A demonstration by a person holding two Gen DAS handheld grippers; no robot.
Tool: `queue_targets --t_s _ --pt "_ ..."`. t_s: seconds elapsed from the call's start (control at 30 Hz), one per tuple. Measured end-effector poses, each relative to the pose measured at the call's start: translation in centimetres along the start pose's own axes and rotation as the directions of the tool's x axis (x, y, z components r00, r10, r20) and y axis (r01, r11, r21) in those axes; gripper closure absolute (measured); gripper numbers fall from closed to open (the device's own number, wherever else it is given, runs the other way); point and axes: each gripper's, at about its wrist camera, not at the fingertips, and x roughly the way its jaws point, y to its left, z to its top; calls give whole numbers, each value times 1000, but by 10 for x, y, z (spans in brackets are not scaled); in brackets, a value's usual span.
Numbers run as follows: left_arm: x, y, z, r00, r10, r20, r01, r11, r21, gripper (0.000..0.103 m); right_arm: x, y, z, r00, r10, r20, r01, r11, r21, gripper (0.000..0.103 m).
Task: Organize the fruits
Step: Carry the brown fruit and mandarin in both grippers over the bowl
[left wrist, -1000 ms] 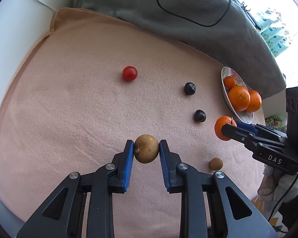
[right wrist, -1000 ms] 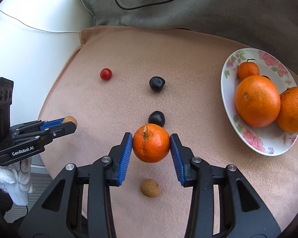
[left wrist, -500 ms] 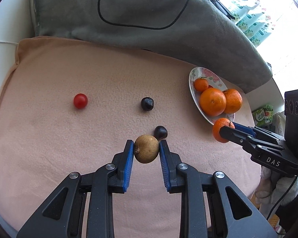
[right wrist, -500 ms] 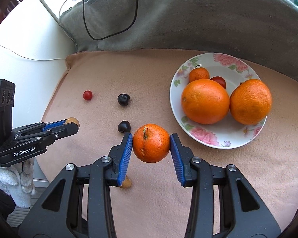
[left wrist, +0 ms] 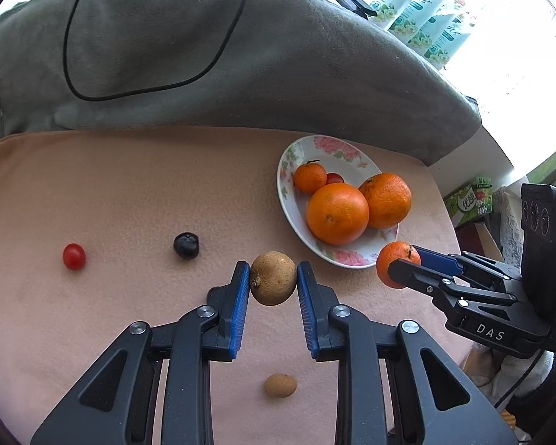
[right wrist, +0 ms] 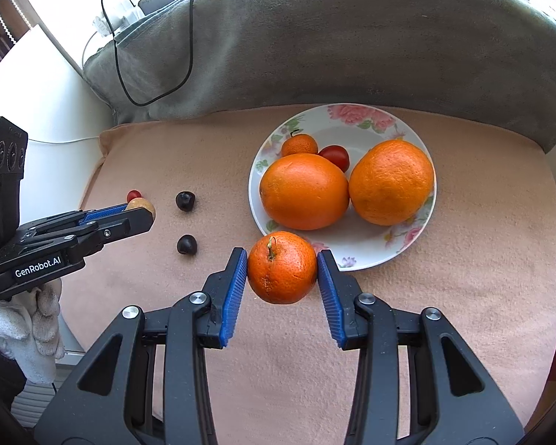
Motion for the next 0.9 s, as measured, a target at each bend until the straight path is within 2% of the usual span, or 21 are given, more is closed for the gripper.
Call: queue_targets --t_s 0.4,0.9 --pt "18 -40 31 1000 -29 8 28 995 92 79 -4 -24 0 1000 2 15 -3 999 40 62" --pt "47 -73 55 999 -42 -17 45 987 156 79 -1 -49 0 1000 10 17 -12 995 102 62"
